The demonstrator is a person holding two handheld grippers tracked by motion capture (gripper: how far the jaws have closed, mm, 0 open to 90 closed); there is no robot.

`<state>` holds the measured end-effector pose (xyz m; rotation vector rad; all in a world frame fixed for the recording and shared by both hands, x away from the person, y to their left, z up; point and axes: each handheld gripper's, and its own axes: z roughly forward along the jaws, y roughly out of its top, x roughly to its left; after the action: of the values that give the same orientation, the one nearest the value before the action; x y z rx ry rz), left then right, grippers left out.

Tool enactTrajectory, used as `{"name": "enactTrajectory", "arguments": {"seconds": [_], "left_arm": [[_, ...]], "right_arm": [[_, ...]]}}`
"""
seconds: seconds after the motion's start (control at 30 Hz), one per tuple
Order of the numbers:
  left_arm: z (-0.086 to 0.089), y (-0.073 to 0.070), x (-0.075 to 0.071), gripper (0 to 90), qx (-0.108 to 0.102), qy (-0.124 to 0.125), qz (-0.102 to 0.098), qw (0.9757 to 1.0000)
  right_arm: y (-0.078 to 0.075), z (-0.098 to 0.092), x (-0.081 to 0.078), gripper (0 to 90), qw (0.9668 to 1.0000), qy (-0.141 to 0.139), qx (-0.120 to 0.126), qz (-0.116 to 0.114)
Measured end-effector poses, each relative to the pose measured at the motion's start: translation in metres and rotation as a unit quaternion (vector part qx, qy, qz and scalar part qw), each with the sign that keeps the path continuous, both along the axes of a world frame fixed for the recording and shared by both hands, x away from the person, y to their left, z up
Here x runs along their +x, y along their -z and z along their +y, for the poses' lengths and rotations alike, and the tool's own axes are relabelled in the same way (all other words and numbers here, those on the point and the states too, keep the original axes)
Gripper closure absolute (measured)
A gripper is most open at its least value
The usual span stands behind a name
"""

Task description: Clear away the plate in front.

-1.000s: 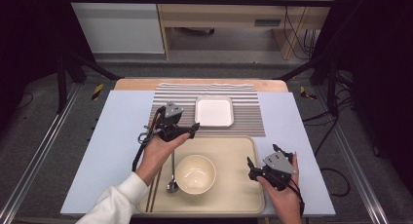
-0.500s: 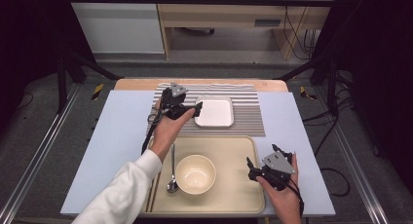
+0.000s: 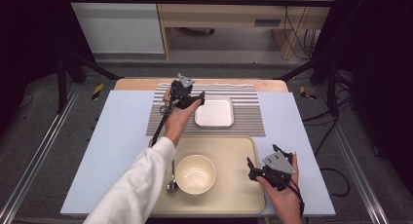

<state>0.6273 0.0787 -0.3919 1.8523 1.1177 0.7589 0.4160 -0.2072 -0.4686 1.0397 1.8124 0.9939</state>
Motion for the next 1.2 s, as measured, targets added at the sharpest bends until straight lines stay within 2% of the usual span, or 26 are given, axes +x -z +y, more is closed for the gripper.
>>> {"name": "enactTrajectory", "arguments": {"seconds": [0.17, 0.33, 0.5, 0.67, 0.87, 1.03, 1.2], "left_arm": [[-0.003, 0.017, 0.006, 32.9, 0.016, -0.015, 0.016, 0.9996], [-0.001, 0.029, 0.009, 41.6, 0.022, -0.017, 0.033, 0.9991], [0.003, 0.041, 0.009, 46.5, 0.011, -0.024, 0.051, 0.9984], [0.002, 0.050, 0.008, 47.6, 0.019, -0.024, 0.064, 0.9975], [0.002, 0.062, 0.008, 48.3, 0.017, -0.024, 0.083, 0.9961], [0.005, 0.070, 0.010, 51.8, 0.005, -0.024, 0.101, 0.9946], [0.003, 0.071, 0.009, 56.1, 0.009, -0.016, 0.100, 0.9948]], "right_arm": [[0.000, 0.000, 0.000, 5.8, 1.0000, -0.001, 0.001, 0.000], [0.000, 0.000, 0.000, 5.8, 1.0000, 0.000, 0.004, 0.001], [0.000, 0.000, 0.000, 5.8, 1.0000, -0.001, 0.002, 0.001], [0.000, 0.000, 0.000, 5.8, 1.0000, 0.000, 0.002, 0.001], [0.000, 0.000, 0.000, 5.8, 1.0000, 0.000, 0.002, 0.002], [0.000, 0.000, 0.000, 5.8, 1.0000, 0.000, 0.002, 0.003], [0.001, 0.000, 0.000, 5.8, 1.0000, 0.000, 0.001, 0.004]]}}
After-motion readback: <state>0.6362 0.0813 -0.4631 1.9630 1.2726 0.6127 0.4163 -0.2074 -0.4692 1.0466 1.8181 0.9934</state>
